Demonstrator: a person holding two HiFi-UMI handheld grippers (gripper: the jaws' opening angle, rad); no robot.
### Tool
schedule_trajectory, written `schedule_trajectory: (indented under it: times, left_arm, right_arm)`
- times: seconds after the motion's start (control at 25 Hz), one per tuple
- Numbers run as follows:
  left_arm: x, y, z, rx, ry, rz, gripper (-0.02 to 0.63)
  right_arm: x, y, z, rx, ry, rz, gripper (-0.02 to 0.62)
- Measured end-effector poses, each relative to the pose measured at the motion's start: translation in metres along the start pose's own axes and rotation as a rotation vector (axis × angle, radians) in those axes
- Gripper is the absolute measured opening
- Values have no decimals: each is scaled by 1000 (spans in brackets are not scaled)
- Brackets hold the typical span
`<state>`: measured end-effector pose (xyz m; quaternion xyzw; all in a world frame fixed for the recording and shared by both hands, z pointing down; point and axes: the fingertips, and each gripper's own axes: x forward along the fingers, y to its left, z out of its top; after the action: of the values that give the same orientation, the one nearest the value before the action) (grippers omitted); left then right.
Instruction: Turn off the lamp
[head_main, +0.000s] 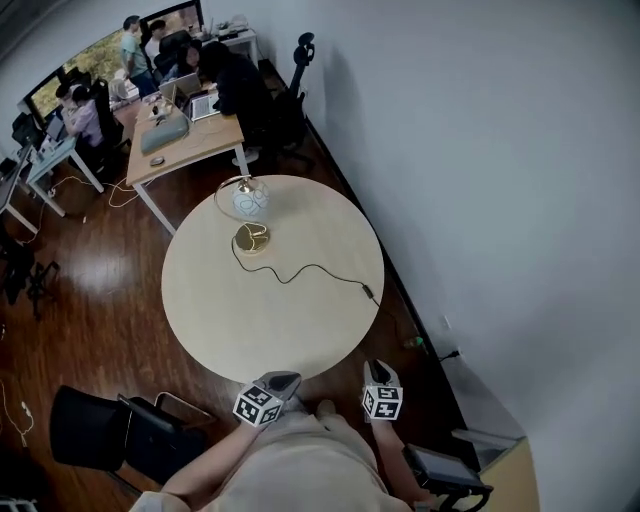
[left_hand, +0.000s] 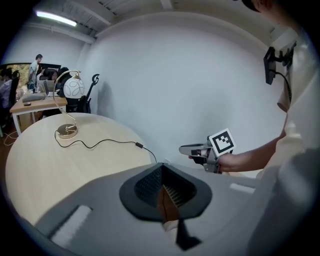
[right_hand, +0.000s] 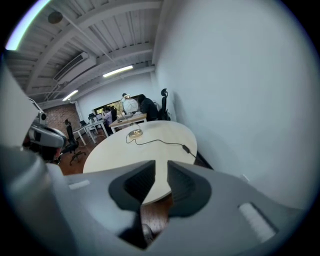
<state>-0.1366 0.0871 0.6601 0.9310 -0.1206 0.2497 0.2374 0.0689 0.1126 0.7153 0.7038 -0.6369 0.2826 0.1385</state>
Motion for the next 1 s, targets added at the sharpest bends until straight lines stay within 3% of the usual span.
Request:
schedule_trajectory:
  times: [0.2,0.4,0.64,0.76,0.88,1.0]
  left_arm:
    - [8,-34,-18,30,15,9,-15]
    - [18,-56,-44,-9,47,-15,-15]
    - [18,-60,-32,4,20,-48,-15]
    - [13,-60,-21,47,-1,-69,-15]
    - [-5,-57,-18,97,-7,-87,-15]
    - [-41,-44,-15,99,-25,-89,-15]
  right_arm:
    - [-24,-5,-34,29,-36,52,72]
    - [-31,-6,-52,61,-34,70,72]
    - [-64,9,-26,33,-90,80,71]
    - [-79,23,-7,-1,-133,76,71]
    - [-92,46,8,-56,-163,58,71]
    - [-99,80,21,-132,-162,14,71]
